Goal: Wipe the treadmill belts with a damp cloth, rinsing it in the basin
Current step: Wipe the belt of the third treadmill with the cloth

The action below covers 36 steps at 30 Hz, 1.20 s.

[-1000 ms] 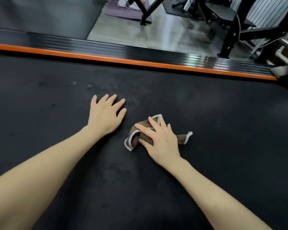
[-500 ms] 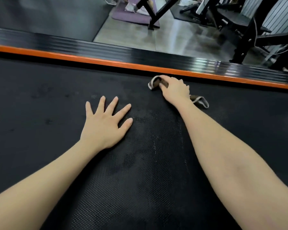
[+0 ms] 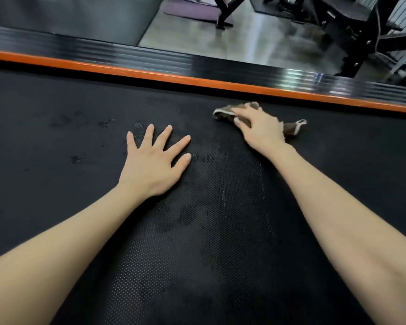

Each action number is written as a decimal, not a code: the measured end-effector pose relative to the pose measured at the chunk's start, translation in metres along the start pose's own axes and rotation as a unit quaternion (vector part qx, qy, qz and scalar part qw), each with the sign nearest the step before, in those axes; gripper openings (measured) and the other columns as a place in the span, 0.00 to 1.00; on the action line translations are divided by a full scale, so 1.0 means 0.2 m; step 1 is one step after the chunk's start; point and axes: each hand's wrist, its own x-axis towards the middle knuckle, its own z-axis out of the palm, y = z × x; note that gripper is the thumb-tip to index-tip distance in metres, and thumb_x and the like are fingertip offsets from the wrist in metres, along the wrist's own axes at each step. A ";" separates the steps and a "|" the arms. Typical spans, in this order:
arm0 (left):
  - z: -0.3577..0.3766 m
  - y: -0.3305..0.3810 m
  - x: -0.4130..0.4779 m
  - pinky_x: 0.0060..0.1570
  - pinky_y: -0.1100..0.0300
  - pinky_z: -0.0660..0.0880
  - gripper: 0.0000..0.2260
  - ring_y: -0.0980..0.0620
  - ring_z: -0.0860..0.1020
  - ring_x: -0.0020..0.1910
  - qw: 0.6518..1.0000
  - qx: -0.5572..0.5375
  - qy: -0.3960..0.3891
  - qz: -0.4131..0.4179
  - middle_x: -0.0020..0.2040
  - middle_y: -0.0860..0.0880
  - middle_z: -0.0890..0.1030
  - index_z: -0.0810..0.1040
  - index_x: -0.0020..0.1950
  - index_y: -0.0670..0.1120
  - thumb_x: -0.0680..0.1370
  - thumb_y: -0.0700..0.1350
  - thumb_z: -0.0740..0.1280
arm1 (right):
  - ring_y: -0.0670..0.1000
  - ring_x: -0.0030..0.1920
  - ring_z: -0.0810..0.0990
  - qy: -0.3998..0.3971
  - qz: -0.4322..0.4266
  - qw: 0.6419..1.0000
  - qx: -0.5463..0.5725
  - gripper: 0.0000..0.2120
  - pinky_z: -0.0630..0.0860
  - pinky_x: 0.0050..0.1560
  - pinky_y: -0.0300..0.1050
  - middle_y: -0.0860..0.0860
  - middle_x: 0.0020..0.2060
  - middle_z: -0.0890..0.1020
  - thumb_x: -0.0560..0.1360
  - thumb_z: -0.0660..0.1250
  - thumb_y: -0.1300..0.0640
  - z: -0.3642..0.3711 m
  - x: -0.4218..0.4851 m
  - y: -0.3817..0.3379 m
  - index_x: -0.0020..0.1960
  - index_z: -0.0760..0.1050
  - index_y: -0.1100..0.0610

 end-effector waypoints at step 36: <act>-0.37 0.72 -0.75 0.29 0.68 0.68 0.09 0.55 0.72 0.31 0.893 -0.417 -0.109 -0.134 0.33 0.50 0.76 0.75 0.38 0.45 0.71 0.44 0.74 | 0.48 0.36 0.78 -0.145 -0.060 0.916 0.368 0.09 0.74 0.40 0.45 0.59 0.36 0.82 0.69 0.74 0.57 -0.72 -1.28 0.23 0.36 0.75 0.57</act>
